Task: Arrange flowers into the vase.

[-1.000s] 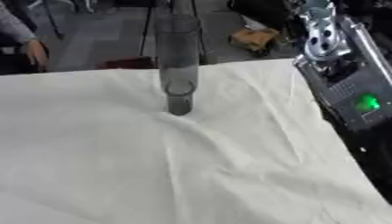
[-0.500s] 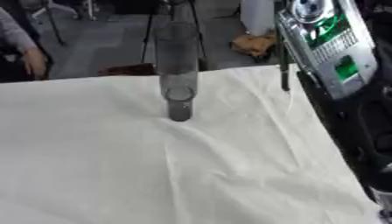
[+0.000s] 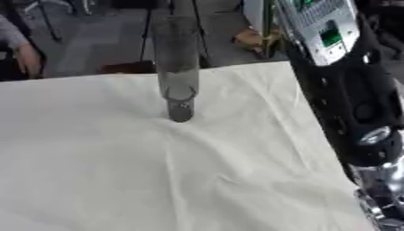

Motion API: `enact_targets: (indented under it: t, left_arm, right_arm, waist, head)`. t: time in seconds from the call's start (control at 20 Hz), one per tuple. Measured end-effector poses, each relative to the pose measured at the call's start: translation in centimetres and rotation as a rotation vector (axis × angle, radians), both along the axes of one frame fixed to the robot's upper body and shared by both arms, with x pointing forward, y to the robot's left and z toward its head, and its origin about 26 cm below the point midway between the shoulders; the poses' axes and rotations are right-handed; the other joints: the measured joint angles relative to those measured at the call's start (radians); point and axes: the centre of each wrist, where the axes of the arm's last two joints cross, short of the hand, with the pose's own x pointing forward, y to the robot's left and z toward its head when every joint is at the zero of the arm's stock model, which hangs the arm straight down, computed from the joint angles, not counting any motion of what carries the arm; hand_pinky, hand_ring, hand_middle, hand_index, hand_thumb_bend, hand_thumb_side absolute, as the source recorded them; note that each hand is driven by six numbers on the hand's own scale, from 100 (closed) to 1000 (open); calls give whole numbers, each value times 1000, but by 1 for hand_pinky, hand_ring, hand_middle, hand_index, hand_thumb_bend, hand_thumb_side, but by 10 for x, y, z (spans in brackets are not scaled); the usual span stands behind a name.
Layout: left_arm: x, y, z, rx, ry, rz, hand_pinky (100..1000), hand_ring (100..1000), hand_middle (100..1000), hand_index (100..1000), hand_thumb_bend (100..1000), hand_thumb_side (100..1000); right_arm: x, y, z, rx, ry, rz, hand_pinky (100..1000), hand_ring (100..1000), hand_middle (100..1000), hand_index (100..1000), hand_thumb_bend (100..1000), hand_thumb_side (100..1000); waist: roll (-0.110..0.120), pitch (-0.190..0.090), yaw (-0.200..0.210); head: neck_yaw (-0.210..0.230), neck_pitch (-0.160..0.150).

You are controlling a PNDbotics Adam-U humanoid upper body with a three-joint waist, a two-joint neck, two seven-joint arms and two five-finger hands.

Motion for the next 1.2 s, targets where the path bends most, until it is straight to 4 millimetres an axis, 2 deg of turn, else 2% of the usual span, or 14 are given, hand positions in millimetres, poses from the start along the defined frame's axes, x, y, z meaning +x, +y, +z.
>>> enact_targets:
  t: [0.35, 0.7, 1.05, 1.2]
  left_arm:
    - [0, -1, 2, 0, -4, -4, 802, 906, 939, 975, 100, 1000]
    - [1, -2, 2, 3, -5, -13, 803, 907, 939, 975, 100, 1000]
    - [1, -3, 5, 8, -12, -19, 804, 908, 939, 975, 100, 1000]
    - [1, -4, 6, 9, -16, -25, 804, 908, 939, 976, 100, 1000]
  right_arm:
    - [16, 2, 22, 98, -96, 11, 100, 100, 100, 100, 100, 402]
    - [27, 8, 35, 168, -160, 34, 100, 100, 100, 100, 100, 370]
    - [29, 18, 43, 231, -211, 81, 100, 100, 100, 100, 100, 358]
    - [31, 21, 44, 251, -221, 92, 100, 100, 100, 100, 100, 350]
  waist:
    - [-7, 16, 12]
    - [-12, 22, 26]
    - [-13, 23, 39]
    - [-13, 25, 46]
  head:
    - [-15, -17]
    - [-40, -26]
    - [-64, -90]
    - [-68, -102]
